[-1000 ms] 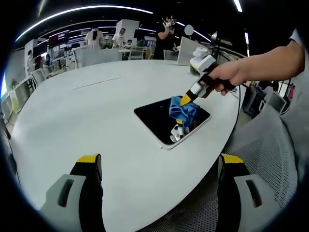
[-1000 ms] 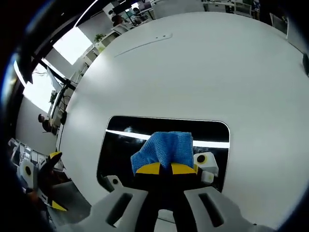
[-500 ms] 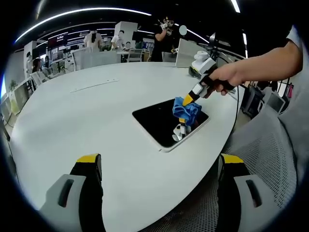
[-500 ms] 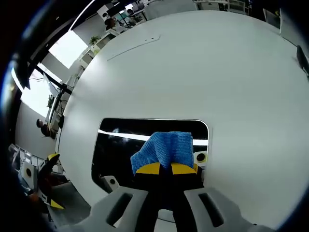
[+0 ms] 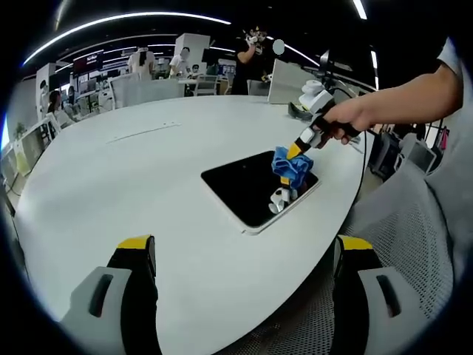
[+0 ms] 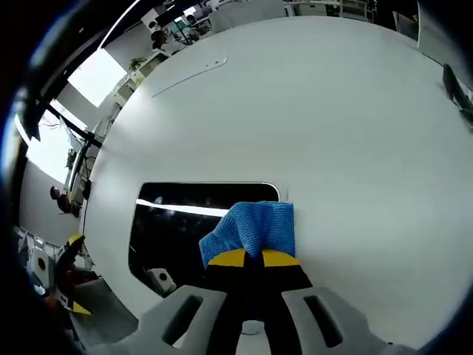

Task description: Wipe the mirror surface with the cleaning cloth until all visible marks leave the cleaned area.

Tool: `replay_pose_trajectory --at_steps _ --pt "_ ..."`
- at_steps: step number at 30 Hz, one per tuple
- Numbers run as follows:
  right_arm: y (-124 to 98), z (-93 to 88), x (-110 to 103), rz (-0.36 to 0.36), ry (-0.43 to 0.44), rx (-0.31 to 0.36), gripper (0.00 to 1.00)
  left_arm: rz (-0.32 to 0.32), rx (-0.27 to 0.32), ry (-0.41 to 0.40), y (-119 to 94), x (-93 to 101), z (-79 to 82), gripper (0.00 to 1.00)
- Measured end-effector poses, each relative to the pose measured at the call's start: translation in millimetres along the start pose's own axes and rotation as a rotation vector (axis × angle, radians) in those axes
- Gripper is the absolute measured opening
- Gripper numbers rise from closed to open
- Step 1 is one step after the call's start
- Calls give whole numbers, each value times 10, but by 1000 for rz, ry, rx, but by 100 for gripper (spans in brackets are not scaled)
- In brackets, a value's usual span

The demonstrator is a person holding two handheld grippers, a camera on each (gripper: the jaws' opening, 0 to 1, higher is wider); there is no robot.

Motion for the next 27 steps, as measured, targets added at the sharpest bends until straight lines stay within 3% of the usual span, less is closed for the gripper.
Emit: replay_pose_trajectory --at_steps 8,27 --pt "-29 6 47 -59 -40 -13 0 -2 -16 -2 22 15 -15 99" --pt "10 -3 67 -68 -2 6 0 3 -24 2 33 22 -21 99"
Point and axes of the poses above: the point that each gripper's makers call its tool centre point, and the gripper's own axes: y roughly forward along the fingers, x roughly to its right, z roughly out of its top, the point moved 9 cm from there along -y, roughly backward along the fingers, and after that the axes turned 4 degrees about -z, right-handed, at the moved point
